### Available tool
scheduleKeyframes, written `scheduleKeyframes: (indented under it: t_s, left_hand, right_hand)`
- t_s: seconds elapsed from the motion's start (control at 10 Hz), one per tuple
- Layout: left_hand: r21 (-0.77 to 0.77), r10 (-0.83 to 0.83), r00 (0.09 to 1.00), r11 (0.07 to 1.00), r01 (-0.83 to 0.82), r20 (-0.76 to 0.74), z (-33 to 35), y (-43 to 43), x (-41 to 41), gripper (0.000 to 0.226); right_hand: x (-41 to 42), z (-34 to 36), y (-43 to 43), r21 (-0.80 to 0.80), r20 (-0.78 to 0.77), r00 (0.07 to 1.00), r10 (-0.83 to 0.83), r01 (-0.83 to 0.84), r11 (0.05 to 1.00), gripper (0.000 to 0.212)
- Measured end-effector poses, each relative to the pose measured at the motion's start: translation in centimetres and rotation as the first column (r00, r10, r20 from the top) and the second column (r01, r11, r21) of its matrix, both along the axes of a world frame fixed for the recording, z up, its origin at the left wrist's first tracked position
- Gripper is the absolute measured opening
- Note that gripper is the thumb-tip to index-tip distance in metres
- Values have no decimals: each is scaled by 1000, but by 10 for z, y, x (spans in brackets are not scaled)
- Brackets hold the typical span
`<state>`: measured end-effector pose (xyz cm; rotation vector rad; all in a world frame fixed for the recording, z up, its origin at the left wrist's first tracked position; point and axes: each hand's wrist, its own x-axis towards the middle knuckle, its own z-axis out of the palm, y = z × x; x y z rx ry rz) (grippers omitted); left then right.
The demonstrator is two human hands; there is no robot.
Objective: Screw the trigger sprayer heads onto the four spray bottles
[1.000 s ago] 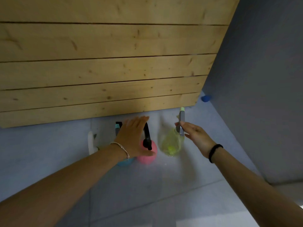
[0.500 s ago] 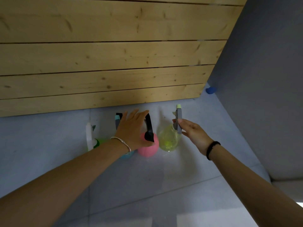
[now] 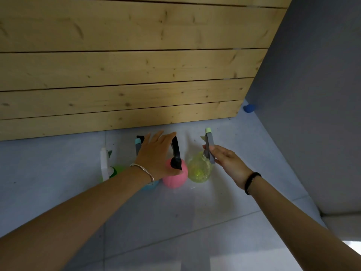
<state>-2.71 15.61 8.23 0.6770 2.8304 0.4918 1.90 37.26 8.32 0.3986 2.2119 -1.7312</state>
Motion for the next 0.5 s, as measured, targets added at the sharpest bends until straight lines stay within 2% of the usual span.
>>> scheduleKeyframes:
  t_s: [0.3, 0.5]
  left_hand:
    - [10, -1, 1000, 1000, 1, 15, 1, -1, 0, 110]
    - [40, -12, 999, 999, 14, -40, 5, -4, -1, 96]
  right_hand:
    - [1, -1, -2, 38, -11, 1000, -11, 11, 999, 40]
    - [2, 5, -4, 51, -42, 999, 1, 1, 999, 33]
